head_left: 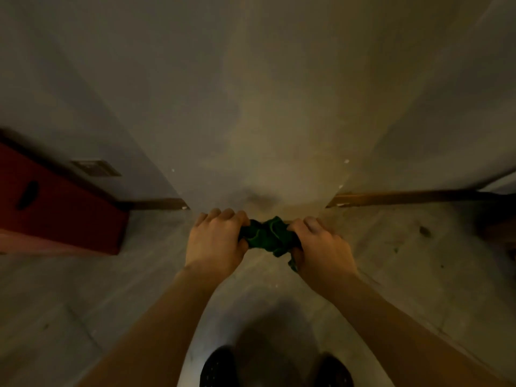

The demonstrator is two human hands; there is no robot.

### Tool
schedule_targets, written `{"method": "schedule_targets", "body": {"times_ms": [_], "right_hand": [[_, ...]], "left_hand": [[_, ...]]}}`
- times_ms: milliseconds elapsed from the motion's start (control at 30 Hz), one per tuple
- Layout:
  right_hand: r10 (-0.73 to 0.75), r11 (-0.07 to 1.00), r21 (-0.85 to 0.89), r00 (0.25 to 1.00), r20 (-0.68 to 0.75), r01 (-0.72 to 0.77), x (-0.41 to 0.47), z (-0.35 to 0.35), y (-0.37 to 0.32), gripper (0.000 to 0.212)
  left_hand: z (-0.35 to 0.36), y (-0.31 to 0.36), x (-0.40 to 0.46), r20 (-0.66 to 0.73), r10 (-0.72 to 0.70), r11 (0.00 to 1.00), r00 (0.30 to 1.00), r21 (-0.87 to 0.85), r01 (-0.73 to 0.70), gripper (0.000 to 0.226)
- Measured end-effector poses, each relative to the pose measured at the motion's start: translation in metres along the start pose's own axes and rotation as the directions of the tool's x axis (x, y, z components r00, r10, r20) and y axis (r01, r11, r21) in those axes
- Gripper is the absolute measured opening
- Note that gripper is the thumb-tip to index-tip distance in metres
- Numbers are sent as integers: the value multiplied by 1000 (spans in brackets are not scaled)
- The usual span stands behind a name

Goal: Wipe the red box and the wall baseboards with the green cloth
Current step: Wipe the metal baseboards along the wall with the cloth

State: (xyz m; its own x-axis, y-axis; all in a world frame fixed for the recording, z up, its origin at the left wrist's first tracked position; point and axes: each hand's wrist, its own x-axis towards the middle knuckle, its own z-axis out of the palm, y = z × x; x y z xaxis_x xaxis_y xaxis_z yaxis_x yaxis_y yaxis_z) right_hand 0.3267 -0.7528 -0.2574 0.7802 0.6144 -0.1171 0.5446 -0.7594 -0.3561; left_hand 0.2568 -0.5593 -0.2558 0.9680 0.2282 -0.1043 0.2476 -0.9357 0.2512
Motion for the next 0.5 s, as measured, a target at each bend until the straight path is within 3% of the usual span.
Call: {"method": "schedule_targets", "body": {"times_ms": [167,500], "right_hand": [[56,998,9,997,43,-57,0,101,30,31],[-14,998,-61,995,102,20,30,246,86,41]], "left_hand": [[99,-32,4,40,-3,1000,999,-20,4,30],[261,-84,28,78,48,998,996,-39,-45,29]]}}
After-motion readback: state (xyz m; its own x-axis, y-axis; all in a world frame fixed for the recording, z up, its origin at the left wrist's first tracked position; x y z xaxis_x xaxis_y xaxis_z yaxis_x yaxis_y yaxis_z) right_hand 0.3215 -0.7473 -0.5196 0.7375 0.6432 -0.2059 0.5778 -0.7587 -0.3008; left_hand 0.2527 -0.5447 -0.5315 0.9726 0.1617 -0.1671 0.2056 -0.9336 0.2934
